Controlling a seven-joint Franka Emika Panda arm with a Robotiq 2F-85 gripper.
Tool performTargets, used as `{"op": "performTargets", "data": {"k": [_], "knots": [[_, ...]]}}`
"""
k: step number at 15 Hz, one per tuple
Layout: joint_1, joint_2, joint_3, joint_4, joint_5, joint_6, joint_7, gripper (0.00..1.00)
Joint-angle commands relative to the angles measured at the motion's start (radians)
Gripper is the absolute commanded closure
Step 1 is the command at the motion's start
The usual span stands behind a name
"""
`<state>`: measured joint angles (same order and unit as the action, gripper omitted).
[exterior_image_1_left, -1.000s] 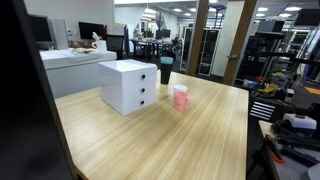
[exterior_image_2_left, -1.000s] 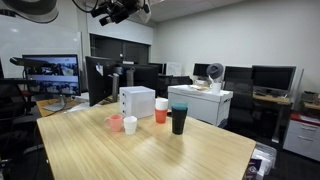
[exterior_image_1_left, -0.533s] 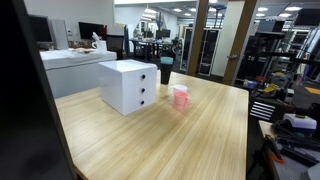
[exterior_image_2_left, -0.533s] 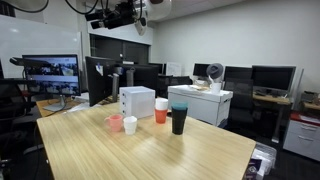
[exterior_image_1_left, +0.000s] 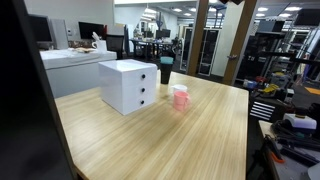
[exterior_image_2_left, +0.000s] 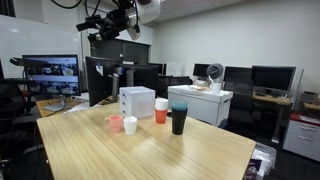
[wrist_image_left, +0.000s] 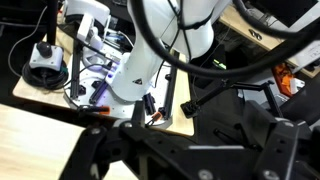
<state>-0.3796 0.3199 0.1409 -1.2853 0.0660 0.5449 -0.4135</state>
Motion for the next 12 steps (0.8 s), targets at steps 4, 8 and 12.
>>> {"op": "performTargets", "data": {"k": [4, 8, 12], "knots": [[0.102, -0.277, -0.117, -0.388, -0.028, 0.411, -0.278, 0.00], [0.169, -0.397, -0.173, -0.606, -0.023, 0.709, -0.355, 0.00], [0.236, -0.518, -0.202, -0.820, -0.026, 1.007, -0.399, 0.00]]}}
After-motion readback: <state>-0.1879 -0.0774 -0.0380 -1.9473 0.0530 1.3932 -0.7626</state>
